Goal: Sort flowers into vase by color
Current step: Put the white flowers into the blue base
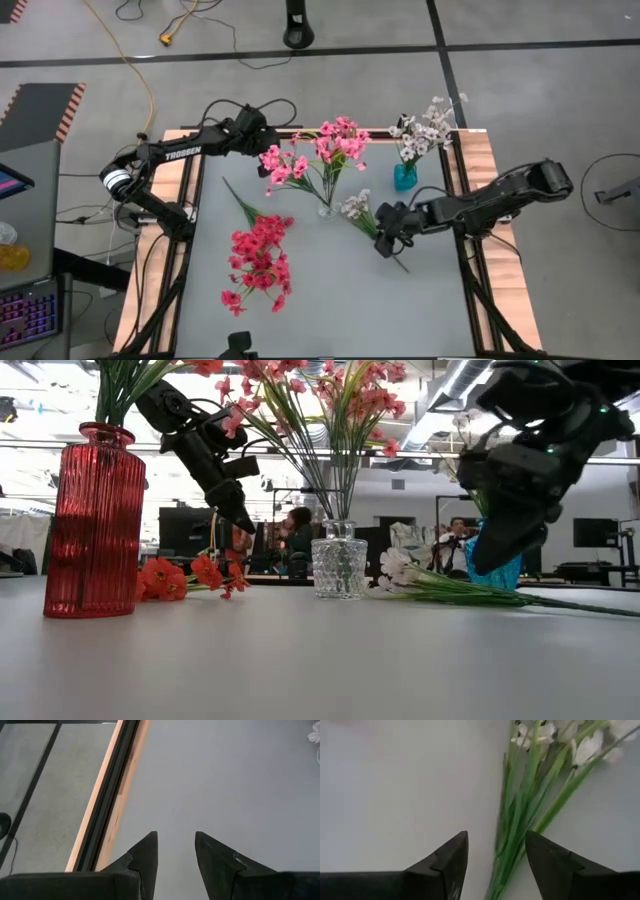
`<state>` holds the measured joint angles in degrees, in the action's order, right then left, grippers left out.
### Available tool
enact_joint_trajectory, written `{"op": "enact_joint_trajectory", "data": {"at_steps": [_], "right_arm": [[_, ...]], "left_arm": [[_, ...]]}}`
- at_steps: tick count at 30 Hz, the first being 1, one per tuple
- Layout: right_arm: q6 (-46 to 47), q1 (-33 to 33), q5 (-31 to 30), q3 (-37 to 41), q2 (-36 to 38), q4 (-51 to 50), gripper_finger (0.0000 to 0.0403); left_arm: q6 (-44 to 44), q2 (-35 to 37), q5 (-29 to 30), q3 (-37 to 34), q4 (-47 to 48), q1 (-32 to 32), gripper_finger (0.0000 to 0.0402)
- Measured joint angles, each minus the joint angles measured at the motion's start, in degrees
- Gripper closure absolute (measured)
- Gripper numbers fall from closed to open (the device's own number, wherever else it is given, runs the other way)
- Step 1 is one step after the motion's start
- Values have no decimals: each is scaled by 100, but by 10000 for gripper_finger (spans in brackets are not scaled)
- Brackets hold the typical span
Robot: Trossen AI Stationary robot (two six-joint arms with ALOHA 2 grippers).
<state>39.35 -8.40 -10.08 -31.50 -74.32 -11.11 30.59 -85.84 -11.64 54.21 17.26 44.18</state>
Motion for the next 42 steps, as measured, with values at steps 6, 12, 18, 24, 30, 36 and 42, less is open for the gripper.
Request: {"op": "enact_joint_trajectory", "data": {"at_steps": [6,12,18,24,30,36,42], "right_arm": [[-509,0,-320,-709,-700,-514,178],[-494,0,-316,-1466,-1453,-1470,178],[-492,0,-331,-2074,-2152,-2211,178],[-471,105,-167,-2490,-2659,-2614,195],[-472,265,191,-2765,-2864,-3030,267],[-472,247,276,-2884,-2804,-3247,362],[-16,46,272,-2902,-2678,-3563,367]], "left_arm": [[0,0,0,0,8,0,283],[0,0,0,0,6,0,283],[2,0,0,-1,6,0,283],[2,0,1,-2,6,0,283],[2,0,-2,0,11,0,283],[3,0,-2,0,52,-2,283],[39,0,-3,-1,54,0,283]]}}
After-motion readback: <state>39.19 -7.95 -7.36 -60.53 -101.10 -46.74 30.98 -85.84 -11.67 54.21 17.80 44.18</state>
